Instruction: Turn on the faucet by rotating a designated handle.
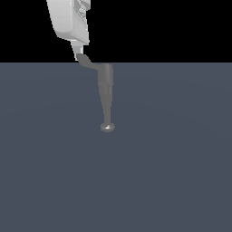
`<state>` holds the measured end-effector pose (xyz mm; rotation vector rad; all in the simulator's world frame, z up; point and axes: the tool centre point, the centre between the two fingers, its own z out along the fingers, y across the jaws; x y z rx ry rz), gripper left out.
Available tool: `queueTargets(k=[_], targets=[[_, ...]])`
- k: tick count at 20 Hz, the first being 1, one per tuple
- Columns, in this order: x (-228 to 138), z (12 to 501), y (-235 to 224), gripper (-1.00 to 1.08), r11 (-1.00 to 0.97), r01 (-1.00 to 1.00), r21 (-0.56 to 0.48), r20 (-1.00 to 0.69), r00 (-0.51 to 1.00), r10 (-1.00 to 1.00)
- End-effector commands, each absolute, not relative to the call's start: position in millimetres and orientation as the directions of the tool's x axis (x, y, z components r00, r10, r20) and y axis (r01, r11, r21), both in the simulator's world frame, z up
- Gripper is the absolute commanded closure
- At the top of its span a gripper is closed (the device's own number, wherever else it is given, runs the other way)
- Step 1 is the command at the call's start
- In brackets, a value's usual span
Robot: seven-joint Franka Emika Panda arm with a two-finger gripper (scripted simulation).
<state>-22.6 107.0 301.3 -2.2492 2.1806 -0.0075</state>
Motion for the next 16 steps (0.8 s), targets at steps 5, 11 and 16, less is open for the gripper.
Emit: queueTargets(k=[5,11,16], targets=[[-42,299,84,1.08,-0.023,-1.0,-0.001,0.0,0.023,-1.0],[-46,301,77,1.08,-0.032,-0.999,-0.007,-0.002,0.032,-0.999],[-46,300,43,1.08,-0.029,-1.0,-0.004,-0.001,0.029,-1.0]])
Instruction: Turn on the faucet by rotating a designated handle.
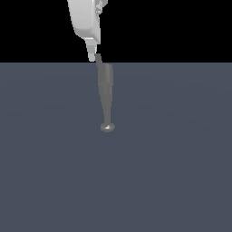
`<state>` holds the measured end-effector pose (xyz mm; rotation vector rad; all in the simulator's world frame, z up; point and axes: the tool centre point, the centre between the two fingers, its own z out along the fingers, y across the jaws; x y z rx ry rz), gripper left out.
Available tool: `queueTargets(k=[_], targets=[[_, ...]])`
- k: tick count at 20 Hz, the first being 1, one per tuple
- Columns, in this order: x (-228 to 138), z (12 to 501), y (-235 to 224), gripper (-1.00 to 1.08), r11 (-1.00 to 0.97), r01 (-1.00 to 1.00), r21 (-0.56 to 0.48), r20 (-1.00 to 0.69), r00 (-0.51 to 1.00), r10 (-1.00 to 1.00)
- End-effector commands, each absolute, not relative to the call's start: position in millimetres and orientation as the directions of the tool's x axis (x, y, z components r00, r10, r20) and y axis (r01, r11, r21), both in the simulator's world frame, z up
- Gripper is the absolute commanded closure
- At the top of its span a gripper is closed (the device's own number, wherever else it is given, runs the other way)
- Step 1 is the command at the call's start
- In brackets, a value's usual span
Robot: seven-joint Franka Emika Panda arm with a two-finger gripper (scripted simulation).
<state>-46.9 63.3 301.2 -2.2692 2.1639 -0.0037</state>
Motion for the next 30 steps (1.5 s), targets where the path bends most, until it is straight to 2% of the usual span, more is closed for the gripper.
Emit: queueTargets(k=[1,8,9,10,30], targets=[[-46,300,36,1.08,-0.028,-1.0,-0.004,-0.001,0.028,-1.0],[-45,299,-10,1.08,-0.024,-1.0,0.0,0.0,0.024,-1.0],[-45,299,-10,1.08,-0.024,-1.0,0.0,0.0,0.024,-1.0],[-44,301,16,1.08,-0.06,-0.998,-0.006,-0.003,0.06,-0.998],[6,299,-47,1.08,-0.033,-0.999,-0.002,-0.001,0.033,-0.999]])
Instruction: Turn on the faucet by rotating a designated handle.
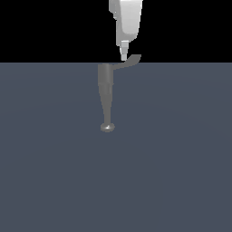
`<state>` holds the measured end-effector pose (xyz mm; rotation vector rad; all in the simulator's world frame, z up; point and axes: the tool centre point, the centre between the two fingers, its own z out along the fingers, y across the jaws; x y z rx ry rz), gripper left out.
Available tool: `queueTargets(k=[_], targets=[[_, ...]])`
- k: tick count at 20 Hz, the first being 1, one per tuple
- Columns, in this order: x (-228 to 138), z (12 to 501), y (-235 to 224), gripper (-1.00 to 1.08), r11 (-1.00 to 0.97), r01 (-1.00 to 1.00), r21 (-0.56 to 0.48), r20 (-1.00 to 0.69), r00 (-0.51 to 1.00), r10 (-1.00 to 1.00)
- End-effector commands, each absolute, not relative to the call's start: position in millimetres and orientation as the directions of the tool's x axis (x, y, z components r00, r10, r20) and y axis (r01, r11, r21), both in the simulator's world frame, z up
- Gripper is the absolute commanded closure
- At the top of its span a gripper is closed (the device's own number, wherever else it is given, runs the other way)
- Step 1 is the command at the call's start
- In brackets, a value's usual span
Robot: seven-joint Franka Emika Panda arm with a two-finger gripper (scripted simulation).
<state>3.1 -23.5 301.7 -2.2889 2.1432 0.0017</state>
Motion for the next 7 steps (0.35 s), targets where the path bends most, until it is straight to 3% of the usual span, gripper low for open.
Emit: queueTargets(k=[1,7], targets=[[9,299,-50,1.08,-0.032,-0.999,-0.001,-0.001,0.032,-0.999],[20,299,-64,1.08,-0.026,-1.0,0.0,0.0,0.026,-1.0]])
